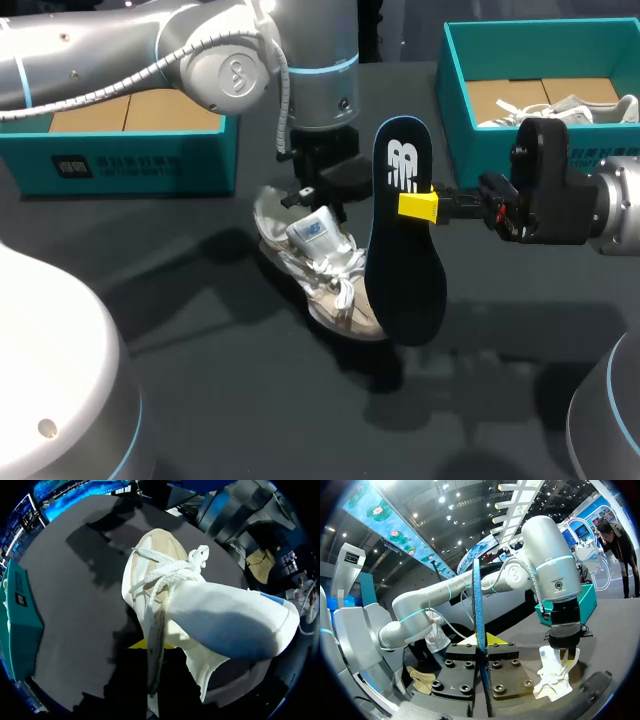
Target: Take the shoe out of the shoebox, open the shoe tongue, remove and reinsert the insole, then place the shoe into the shoebox
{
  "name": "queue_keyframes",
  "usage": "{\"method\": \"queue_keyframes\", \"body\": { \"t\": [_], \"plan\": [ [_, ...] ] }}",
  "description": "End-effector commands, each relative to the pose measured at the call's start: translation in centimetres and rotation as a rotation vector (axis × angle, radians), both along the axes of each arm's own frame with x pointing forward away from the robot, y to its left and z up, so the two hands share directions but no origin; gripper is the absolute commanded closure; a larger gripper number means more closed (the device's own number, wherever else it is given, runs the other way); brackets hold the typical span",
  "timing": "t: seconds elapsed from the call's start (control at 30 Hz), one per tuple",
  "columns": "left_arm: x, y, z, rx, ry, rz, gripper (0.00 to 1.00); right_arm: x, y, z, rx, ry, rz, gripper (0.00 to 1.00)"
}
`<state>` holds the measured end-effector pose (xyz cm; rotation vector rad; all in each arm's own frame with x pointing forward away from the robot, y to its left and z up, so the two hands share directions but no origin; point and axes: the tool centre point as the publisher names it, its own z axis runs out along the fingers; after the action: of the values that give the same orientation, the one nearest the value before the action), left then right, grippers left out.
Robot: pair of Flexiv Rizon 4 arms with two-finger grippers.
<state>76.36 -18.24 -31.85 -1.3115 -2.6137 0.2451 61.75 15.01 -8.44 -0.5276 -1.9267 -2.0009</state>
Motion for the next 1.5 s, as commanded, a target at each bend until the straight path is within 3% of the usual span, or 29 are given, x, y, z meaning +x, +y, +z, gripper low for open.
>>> {"method": "queue_keyframes", "body": {
  "t": [0.03, 0.43, 1.1, 1.5],
  "plan": [
    [0.1, -0.3, 0.5, -0.002, -0.005, -0.155, 1.0, 0.0, 0.2, -0.1, 0.0, 0.001, -0.001, 1.0],
    [-1.6, -0.4, -0.2, -0.048, -0.04, -0.391, 1.0, 0.0, 0.2, -0.1, 0.0, 0.001, -0.001, 1.0],
    [-3.6, -2.4, -2.3, -0.102, -0.1, -0.599, 1.0, 0.0, 0.2, -0.1, 0.0, 0.001, -0.001, 1.0],
    [-3.6, -3.7, -3.6, -0.101, -0.071, -0.647, 1.0, 0.0, 0.2, -0.1, 0.0, 0.001, -0.001, 1.0]
  ]
}}
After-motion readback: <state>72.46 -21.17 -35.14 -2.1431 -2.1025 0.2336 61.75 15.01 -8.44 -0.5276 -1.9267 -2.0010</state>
